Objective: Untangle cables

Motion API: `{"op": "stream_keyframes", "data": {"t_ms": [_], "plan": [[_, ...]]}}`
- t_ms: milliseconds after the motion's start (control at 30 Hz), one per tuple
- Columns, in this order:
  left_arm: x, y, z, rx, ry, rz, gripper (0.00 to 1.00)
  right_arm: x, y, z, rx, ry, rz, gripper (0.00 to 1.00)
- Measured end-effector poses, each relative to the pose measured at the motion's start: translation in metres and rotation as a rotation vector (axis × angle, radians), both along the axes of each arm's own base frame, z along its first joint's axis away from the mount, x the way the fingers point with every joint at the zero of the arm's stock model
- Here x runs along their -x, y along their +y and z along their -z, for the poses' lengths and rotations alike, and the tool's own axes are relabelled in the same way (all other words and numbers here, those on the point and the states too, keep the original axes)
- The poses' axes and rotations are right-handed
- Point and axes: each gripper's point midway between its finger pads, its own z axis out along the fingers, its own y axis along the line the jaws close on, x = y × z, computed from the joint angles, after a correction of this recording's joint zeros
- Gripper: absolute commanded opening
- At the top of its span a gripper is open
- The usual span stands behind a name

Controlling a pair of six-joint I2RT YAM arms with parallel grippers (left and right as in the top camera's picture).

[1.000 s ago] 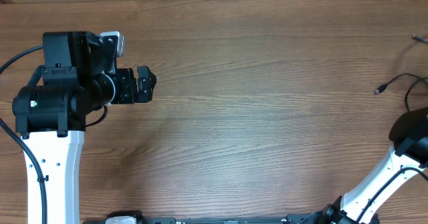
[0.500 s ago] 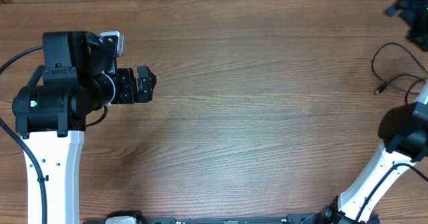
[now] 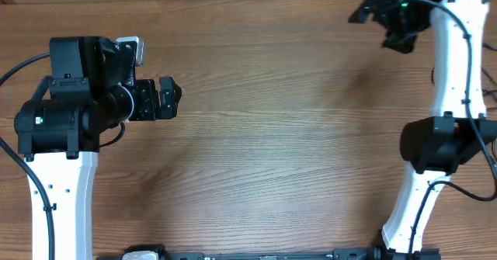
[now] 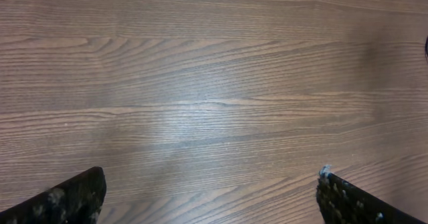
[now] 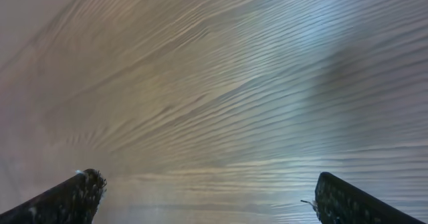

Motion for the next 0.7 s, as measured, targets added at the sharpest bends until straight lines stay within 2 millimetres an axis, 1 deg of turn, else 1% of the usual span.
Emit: {"op": "stream_keyframes", "data": {"t_ms": [100,200,267,333,700], "plan": [[0.000,0.000,0.000,0.000,0.000,0.000,1.00,0.002,0.025,0.000,-0.002,0.000,-0.053,1.00],[0.000,0.000,0.000,0.000,0.000,0.000,1.00,0.004,0.040,0.000,-0.003,0.000,-0.082,1.00],[0.000,0.000,0.000,0.000,0.000,0.000,1.00,0.005,0.045,0.000,-0.003,0.000,-0.094,1.00],[0.000,0.000,0.000,0.000,0.000,0.000,1.00,0.006,0.048,0.000,-0.003,0.000,-0.100,1.00],[0.000,0.000,0.000,0.000,0.000,0.000,1.00,0.005,0.047,0.000,-0.003,0.000,-0.098,1.00]]}}
